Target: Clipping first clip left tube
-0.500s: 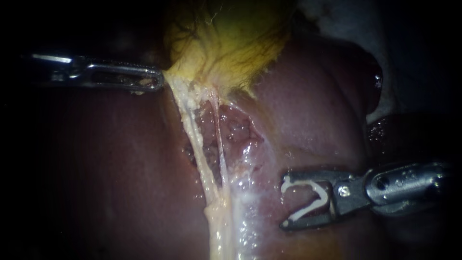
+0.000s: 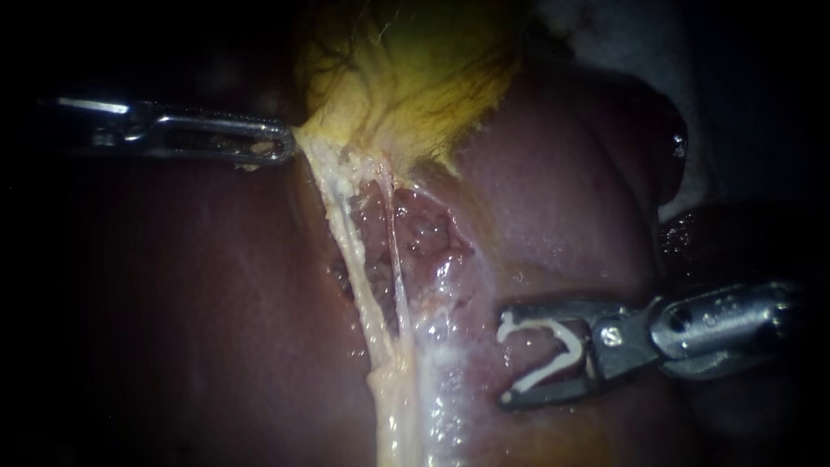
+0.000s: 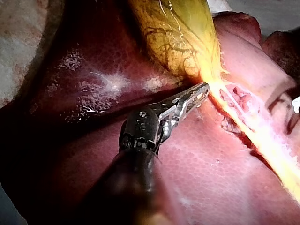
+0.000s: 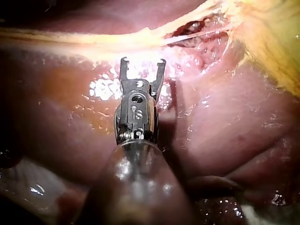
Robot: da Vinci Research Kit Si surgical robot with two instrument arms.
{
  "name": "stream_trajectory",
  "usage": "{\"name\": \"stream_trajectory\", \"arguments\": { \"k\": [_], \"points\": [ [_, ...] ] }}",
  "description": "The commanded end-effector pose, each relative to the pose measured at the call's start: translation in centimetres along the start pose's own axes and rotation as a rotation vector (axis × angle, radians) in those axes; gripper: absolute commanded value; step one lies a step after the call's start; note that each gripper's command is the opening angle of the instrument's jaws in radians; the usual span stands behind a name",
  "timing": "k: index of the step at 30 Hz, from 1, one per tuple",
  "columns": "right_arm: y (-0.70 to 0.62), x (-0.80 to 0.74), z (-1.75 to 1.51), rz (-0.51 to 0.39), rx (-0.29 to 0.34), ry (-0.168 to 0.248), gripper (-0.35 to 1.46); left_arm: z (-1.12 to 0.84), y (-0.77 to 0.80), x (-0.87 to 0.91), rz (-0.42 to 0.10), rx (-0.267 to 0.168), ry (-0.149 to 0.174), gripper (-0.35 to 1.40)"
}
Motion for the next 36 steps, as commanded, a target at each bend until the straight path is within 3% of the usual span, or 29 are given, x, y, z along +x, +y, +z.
{"name": "stream_trajectory", "arguments": {
  "k": [1,14,28,36],
  "points": [
    [0.02,0.01,0.03,0.008,0.012,0.004,0.53,0.00,0.00,0.00,0.000,0.000,0.000,-0.35],
    [0.22,0.14,0.30,0.089,0.112,0.089,0.53,0.00,0.00,0.00,0.000,-0.001,0.000,-0.35],
    [0.58,0.18,0.54,0.183,0.241,0.184,0.51,0.00,-0.01,0.00,0.000,0.000,0.000,-0.35],
    [0.82,0.14,0.71,0.223,0.275,0.220,0.51,0.00,-0.01,0.00,0.000,-0.001,0.000,-0.35]
  ]
}}
